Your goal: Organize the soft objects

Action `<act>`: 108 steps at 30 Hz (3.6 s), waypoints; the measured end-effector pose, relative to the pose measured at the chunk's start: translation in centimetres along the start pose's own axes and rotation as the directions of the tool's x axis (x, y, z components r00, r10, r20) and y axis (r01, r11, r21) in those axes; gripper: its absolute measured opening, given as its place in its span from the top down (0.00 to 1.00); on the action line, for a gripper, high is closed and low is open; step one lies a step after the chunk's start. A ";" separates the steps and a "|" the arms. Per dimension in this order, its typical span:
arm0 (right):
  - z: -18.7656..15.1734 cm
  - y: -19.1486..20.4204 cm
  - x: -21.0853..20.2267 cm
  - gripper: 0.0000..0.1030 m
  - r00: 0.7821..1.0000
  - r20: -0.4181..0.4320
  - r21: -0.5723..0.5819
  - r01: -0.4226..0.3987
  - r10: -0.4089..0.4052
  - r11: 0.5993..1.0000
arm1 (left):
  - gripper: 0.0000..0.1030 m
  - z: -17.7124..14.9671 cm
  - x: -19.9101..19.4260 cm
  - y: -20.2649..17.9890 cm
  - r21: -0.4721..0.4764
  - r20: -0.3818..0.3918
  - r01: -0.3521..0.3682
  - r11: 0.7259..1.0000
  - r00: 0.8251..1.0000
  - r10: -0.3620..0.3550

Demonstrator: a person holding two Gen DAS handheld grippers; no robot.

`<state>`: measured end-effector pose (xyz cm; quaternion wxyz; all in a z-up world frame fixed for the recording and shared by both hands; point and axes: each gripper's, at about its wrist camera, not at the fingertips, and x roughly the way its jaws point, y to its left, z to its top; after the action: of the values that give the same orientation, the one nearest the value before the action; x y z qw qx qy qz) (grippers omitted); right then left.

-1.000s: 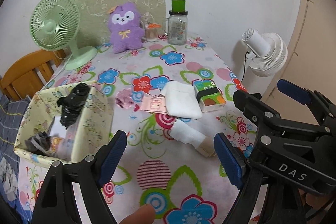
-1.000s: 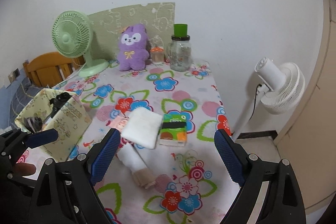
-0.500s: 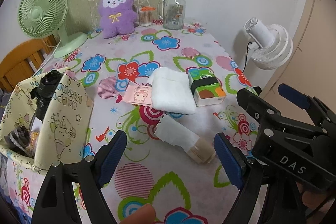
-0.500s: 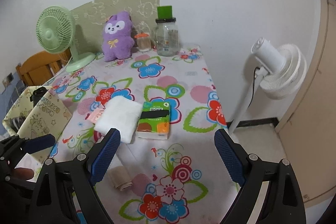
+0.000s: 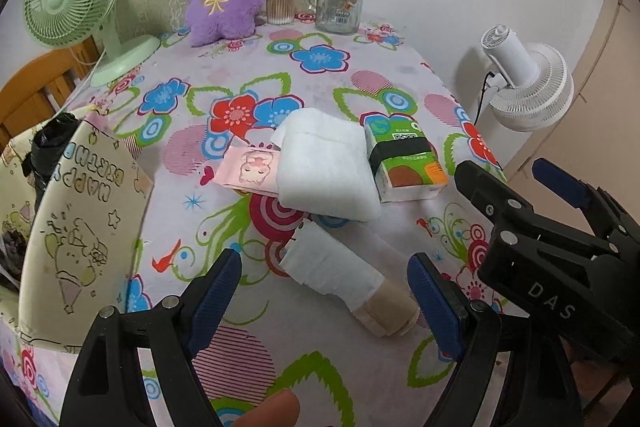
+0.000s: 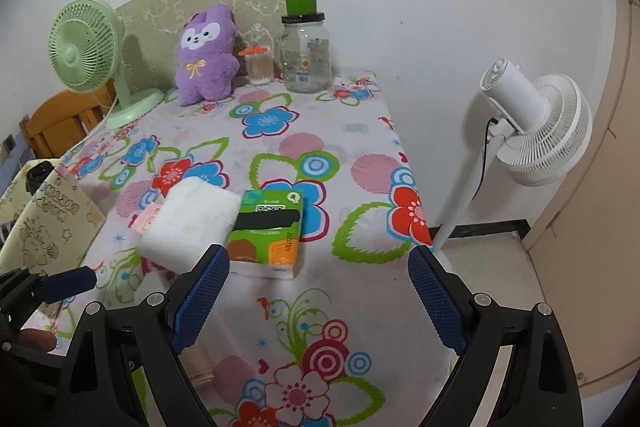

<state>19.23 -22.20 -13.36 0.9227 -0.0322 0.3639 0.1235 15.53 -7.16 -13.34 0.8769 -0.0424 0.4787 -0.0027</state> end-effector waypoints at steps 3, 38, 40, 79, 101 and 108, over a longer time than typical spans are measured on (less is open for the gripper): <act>0.1 -0.1 0.4 0.10 1.000 0.000 0.001 -0.001 0.001 1.000 | 0.15 0.0 0.5 0.2 -0.023 -0.015 0.007 1.000 1.000 -0.007; 0.5 -0.5 3.1 0.10 1.000 -0.027 -0.002 -0.015 0.015 1.000 | 0.60 0.4 4.0 0.7 -0.106 -0.069 0.020 0.994 0.997 -0.027; 0.8 -0.4 3.4 0.10 0.999 -0.029 0.004 -0.022 0.022 1.000 | 0.61 0.4 4.1 0.7 -0.101 -0.068 0.017 0.995 0.997 -0.024; 0.9 3.5 8.2 0.47 0.985 -0.166 -0.070 -0.053 0.040 0.996 | 0.62 0.5 4.0 1.5 -0.073 -0.051 -0.022 0.997 0.999 0.019; 2.1 4.4 2.7 0.48 0.996 -0.085 -0.081 -0.010 0.003 0.997 | 0.62 0.1 -0.5 2.1 -0.070 0.012 -0.005 0.998 1.000 0.006; 3.1 6.1 -1.3 0.48 1.000 -0.020 -0.085 -0.003 0.001 0.996 | 0.62 -0.2 -4.1 3.0 -0.073 0.069 0.000 0.997 0.998 0.005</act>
<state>18.84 -16.13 -9.99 0.9166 -0.0722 0.3676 0.1395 13.04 -3.99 -10.20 0.8909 -0.0737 0.4479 0.0173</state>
